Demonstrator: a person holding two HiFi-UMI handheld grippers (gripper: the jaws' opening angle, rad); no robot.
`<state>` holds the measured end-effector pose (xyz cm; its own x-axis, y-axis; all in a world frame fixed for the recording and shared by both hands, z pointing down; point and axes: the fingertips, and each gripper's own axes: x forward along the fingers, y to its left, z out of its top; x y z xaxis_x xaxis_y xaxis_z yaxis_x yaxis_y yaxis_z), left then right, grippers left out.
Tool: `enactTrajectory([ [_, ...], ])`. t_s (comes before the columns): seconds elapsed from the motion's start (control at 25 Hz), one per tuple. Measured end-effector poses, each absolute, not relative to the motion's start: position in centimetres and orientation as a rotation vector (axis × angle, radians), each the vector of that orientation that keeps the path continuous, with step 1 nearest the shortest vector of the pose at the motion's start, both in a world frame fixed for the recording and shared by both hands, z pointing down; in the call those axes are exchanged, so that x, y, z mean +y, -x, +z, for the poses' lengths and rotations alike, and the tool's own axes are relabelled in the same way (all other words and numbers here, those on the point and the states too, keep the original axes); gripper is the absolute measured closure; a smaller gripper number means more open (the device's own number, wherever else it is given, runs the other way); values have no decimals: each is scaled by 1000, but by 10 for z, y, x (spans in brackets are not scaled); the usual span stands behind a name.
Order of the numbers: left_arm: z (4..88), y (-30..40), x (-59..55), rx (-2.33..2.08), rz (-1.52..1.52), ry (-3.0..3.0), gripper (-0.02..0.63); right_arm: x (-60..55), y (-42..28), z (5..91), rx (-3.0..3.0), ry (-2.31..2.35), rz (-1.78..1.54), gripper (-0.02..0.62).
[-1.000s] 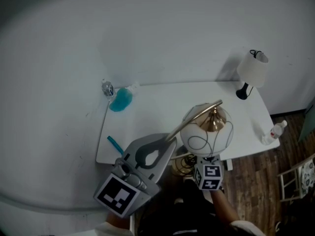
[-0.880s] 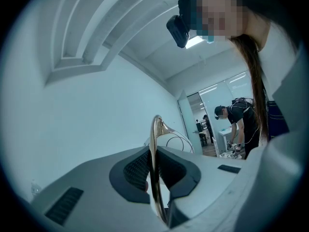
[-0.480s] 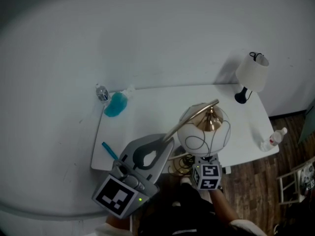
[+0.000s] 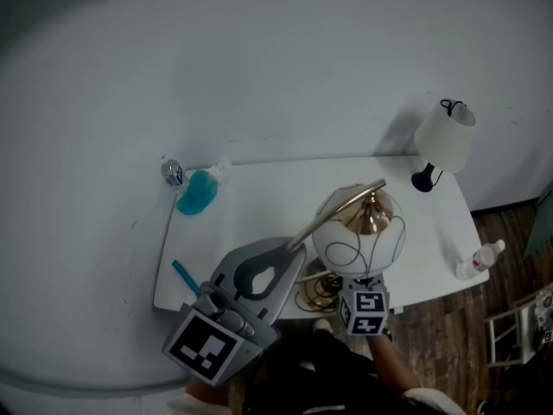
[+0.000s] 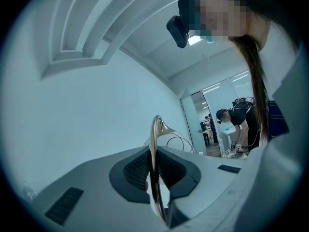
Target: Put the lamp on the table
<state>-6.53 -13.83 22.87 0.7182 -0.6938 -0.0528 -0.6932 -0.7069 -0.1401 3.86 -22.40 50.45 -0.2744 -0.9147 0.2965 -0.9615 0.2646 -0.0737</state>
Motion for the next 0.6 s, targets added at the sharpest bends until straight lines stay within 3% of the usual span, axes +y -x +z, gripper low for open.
enactTrajectory([
  [0.6,231,55,-185,1133,-24,2789,581,-265,-46,507,-2332,-1750,382,561],
])
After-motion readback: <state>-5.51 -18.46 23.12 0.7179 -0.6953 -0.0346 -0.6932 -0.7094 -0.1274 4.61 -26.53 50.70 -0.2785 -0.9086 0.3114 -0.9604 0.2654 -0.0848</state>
